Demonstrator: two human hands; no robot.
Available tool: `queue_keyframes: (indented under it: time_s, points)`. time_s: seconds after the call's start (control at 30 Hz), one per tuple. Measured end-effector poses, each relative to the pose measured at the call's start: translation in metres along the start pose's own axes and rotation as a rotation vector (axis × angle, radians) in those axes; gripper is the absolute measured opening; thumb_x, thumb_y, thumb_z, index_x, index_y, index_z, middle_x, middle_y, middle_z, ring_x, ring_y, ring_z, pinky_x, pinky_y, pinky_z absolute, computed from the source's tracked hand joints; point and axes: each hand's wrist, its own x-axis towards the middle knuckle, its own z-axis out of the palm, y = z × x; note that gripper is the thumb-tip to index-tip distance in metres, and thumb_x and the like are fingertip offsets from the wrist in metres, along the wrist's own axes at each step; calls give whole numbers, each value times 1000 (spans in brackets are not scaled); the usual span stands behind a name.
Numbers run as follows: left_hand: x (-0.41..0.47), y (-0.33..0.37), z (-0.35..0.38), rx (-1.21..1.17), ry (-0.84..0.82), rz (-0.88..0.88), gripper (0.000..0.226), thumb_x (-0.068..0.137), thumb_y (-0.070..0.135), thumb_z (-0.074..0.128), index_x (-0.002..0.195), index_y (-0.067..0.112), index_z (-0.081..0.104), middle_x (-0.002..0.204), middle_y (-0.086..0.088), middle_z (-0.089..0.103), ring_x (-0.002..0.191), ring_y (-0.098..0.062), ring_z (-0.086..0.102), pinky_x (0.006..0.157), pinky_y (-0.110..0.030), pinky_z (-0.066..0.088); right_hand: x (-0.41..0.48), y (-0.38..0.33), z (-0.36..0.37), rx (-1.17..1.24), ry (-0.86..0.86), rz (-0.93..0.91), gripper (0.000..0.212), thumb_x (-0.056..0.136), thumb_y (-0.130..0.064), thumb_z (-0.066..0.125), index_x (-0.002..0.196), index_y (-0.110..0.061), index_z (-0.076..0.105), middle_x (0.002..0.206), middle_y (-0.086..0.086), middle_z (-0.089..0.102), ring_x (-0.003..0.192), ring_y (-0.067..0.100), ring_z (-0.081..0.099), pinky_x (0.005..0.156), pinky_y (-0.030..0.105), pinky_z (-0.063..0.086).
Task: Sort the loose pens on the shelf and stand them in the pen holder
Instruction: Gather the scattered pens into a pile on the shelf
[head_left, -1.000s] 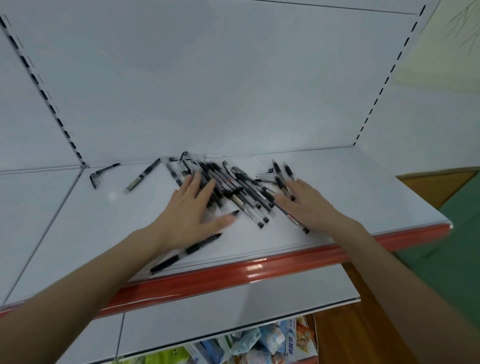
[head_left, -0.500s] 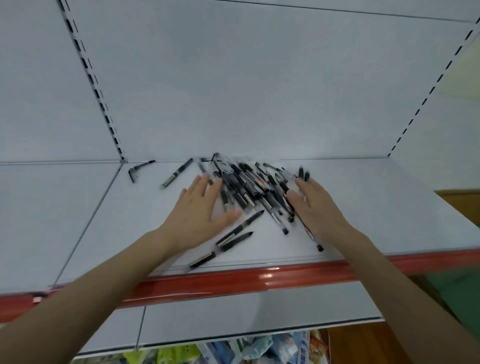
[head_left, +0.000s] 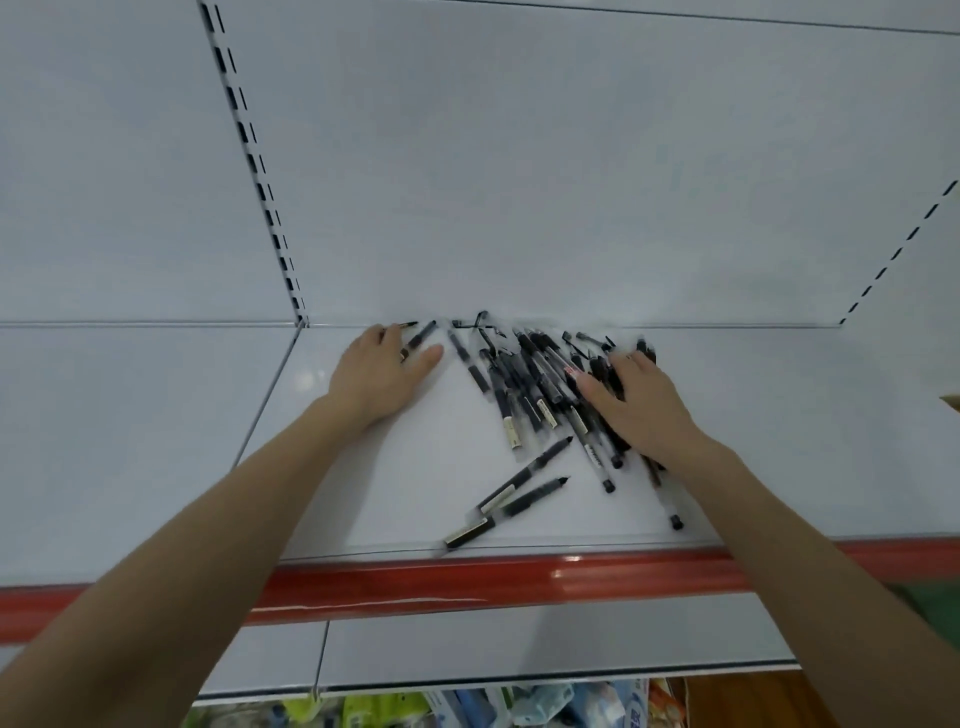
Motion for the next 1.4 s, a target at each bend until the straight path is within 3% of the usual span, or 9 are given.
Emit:
queue_keyframes:
  time_s: [0.1,0.23,0.4,0.63,0.8,1.03,1.17,1.27,1.4]
  points:
    - [-1,9,2,-33,-76,133,58,91,54,33,125,9,45,130,-17,49,122,-34,45,96,-38,36,-2,-9,1,33,-18,-60,62,94,-49,37,142,-10,31,152,11,25,143,23,14,114,36,15]
    - [0,9,2,-11,-60,117,71,91,58,30,143,10,25,149,-19,26,139,-31,23,113,-41,22,3,-5,-4,54,111,8,59,93,-46,41,137,-7,37,146,15,33,139,26,22,111,36,20]
    - [5,29,18,60,-108,209,78,85,68,22,134,9,34,137,-18,39,130,-33,35,109,-48,26,12,-14,9,19,11,9,65,94,-50,33,145,-12,23,155,12,18,144,23,10,116,38,12]
    - [1,45,27,-87,-116,334,69,91,56,31,140,8,28,147,-14,29,139,-27,22,113,-38,19,11,-28,10,65,54,-137,53,97,-39,37,141,-9,34,149,10,32,140,21,22,112,28,14]
    - [3,49,31,-146,-100,298,69,90,57,31,134,4,34,142,-18,32,135,-31,26,112,-37,21,38,9,-4,147,181,114,33,93,-43,37,85,-13,49,94,15,50,94,28,48,77,33,34]
    - [18,79,50,-162,-69,283,61,93,52,29,126,3,43,129,-17,46,124,-31,38,107,-41,30,71,-1,-3,226,89,75,25,97,-36,35,77,-24,44,95,4,45,96,19,41,80,29,31]
    - [12,99,53,-214,-87,291,48,96,44,31,122,6,45,127,-13,48,125,-30,38,102,-32,29,70,-20,-8,226,-15,-46,45,99,-30,32,134,-2,38,141,13,39,131,24,34,102,27,26]
    - [1,88,42,-214,-96,326,65,90,59,30,133,10,38,141,-9,38,138,-26,24,112,-34,22,59,-12,-25,208,-37,-134,55,98,-33,37,144,-7,24,152,10,25,141,20,20,111,27,16]
    - [-44,51,19,22,-322,411,102,66,87,22,146,30,-5,156,6,-8,143,-7,-9,117,-29,2,19,24,-52,6,-170,-186,73,89,-50,46,147,-19,16,157,2,7,145,15,2,115,32,8]
